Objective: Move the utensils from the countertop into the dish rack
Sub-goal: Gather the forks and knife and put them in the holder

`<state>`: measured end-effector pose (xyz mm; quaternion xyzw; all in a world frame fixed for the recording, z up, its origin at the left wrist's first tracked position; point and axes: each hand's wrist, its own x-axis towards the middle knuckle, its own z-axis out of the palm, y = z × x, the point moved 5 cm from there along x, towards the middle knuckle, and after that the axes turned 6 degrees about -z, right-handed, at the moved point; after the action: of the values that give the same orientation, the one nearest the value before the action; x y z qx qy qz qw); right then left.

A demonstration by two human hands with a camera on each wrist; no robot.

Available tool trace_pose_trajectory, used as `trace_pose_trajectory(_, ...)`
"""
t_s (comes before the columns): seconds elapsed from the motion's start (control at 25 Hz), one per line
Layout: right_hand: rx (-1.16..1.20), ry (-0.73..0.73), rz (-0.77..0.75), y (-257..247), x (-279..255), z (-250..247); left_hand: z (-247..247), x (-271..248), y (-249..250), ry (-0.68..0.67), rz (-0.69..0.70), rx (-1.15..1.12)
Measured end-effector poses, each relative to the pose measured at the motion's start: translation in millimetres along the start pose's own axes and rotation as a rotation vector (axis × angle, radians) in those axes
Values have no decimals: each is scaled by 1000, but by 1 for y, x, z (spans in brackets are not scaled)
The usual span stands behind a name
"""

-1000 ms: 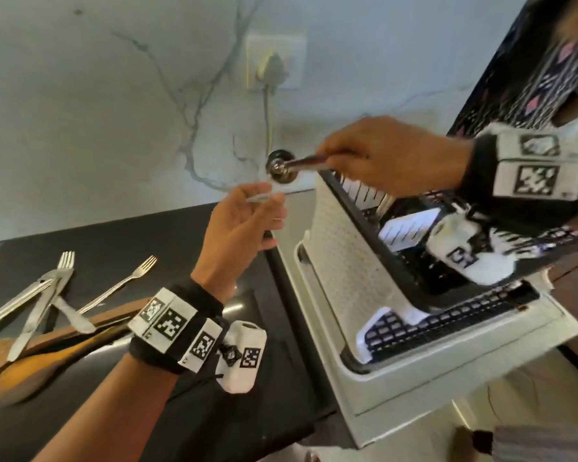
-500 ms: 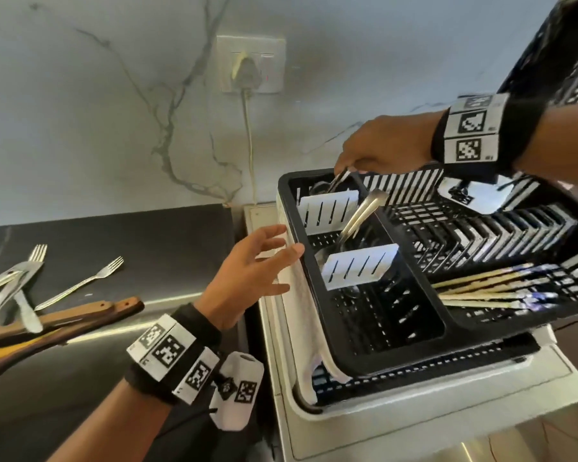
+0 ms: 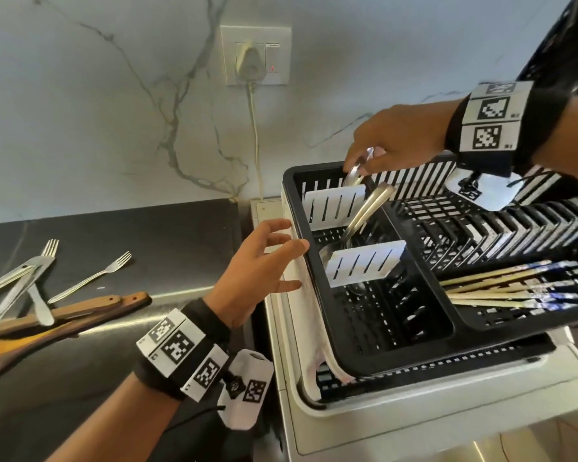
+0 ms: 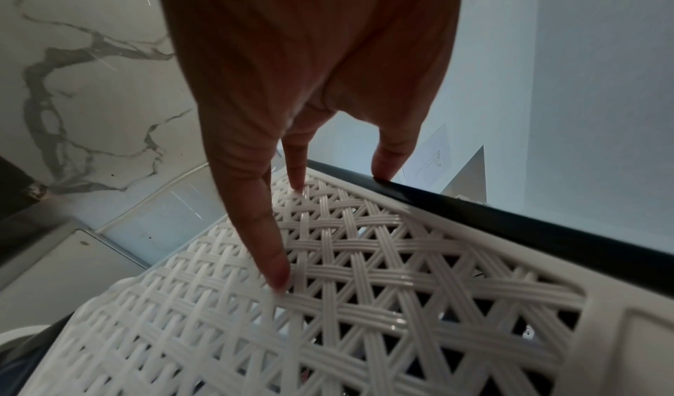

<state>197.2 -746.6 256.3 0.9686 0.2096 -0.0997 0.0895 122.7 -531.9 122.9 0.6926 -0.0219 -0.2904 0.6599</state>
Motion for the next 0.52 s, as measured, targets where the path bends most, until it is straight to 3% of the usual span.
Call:
trace_pose_trajectory(0.2,-19,14,-25,-4,-2,-10,3,-3,2,-11,-13,15)
trace_pose_trajectory(0.32,-101,93,-16,-13,11,-26,-4,-8,0,-61,12,62)
trace_pose_trajectory(0.52,-47,100,-49,-69,56,-64,-55,-29,-14,-83,115,248)
